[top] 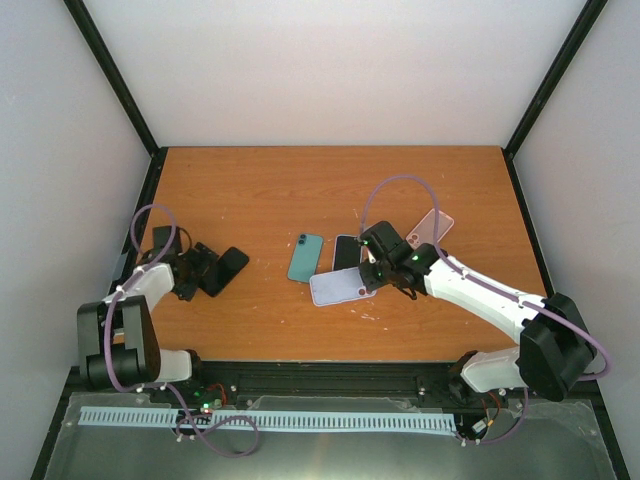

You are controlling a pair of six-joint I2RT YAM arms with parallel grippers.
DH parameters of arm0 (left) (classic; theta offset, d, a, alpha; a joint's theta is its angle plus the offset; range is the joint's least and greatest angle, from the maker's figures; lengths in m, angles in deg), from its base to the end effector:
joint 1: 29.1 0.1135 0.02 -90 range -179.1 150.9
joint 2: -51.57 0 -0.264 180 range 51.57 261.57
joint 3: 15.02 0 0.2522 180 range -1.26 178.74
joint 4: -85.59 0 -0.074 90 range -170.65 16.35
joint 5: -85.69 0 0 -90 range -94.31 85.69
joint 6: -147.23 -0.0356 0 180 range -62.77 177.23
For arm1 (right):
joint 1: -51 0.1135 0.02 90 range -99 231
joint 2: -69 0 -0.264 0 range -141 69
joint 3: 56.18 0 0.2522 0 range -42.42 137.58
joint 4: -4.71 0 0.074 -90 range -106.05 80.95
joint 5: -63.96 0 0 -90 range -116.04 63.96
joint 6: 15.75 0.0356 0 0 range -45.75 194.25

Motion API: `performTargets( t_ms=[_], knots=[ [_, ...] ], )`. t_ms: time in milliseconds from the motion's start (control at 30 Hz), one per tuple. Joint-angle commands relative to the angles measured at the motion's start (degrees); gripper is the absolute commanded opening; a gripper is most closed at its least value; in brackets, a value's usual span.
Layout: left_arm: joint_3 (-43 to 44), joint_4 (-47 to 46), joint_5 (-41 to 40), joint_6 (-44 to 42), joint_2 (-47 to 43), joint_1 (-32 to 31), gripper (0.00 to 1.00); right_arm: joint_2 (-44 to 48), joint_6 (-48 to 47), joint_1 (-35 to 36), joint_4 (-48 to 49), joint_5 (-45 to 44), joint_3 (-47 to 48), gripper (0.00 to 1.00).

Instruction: Put the phone into the phone case

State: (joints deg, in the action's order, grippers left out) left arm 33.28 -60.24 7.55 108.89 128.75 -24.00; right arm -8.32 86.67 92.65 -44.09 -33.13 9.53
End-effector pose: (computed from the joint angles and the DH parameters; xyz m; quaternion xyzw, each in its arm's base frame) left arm 0.2313 0.0133 0.1521 -0.4386 0.8625 -0.1839 0.1732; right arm 0.1995 0.1716 0.2252 -0.2282 0.9378 0.0626 0.2542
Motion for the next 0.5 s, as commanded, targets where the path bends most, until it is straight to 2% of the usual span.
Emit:
performTargets(
  t_ms=[0, 100, 233, 367, 467],
  knots=[
    [-0.62, 3.63, 5.26, 9.11, 1.57, -10.43, 1.00, -0.95, -2.87, -0.41, -1.93, 0.50, 0.99, 0.03],
    [2.26, 6.45, 0.87, 8.99, 0.75, -16.36, 0.99, -0.55, -4.89, -0.34, -1.18, 4.37, 0.95, 0.03],
    [7.69, 10.71, -10.03, -0.33, 1.30, -19.16, 0.99, -0.14, -10.72, -0.26, 0.07, 10.92, 0.08, 0.07],
    [10.54, 9.32, -11.60, -13.72, 2.43, -19.25, 0.97, -0.20, -17.98, 0.31, -0.98, 17.33, 0.37, 0.06],
    [12.90, 8.48, -11.56, -20.51, 4.39, -19.28, 0.95, -0.58, -22.34, 1.99, -1.97, 17.59, 0.97, 0.05]
  ],
)
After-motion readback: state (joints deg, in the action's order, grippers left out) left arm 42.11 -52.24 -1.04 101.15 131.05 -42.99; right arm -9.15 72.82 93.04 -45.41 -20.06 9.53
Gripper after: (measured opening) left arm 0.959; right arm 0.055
